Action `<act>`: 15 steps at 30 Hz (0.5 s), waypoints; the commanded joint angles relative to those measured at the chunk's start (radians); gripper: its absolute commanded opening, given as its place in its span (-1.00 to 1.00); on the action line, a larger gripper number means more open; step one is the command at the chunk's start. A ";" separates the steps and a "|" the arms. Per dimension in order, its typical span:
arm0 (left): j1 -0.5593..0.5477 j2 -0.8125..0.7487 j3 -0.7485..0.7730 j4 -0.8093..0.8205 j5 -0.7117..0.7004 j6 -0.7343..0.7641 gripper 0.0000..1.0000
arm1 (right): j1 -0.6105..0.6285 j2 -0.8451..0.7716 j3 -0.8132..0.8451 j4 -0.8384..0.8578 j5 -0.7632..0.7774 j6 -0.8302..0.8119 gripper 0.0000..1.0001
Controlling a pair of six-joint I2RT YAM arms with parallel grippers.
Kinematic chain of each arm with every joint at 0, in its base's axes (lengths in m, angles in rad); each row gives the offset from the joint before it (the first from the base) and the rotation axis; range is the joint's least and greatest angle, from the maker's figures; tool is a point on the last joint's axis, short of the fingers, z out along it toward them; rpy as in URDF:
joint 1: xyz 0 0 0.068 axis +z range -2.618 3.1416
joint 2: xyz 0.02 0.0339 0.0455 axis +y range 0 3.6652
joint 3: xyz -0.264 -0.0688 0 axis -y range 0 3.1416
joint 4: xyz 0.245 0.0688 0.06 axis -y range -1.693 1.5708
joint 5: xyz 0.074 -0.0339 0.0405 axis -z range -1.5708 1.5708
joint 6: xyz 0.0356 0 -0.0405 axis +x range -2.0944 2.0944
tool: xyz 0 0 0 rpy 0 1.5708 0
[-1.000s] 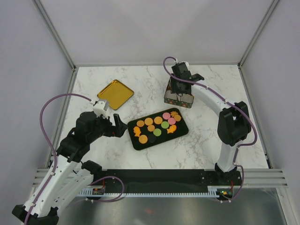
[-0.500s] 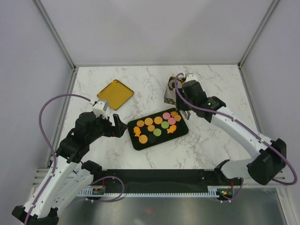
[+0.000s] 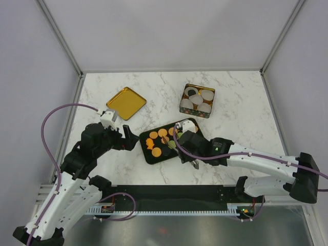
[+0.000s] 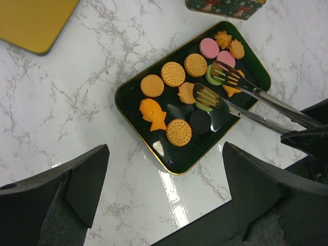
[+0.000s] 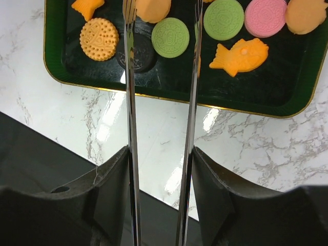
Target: Pack the cookies
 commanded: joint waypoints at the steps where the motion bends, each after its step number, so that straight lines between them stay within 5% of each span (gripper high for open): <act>1: -0.006 0.000 0.002 0.023 -0.005 -0.023 1.00 | 0.038 0.035 0.044 0.026 0.082 0.058 0.14; 15: -0.006 -0.001 0.002 0.023 -0.005 -0.023 1.00 | 0.064 0.117 0.096 0.051 0.084 0.053 0.14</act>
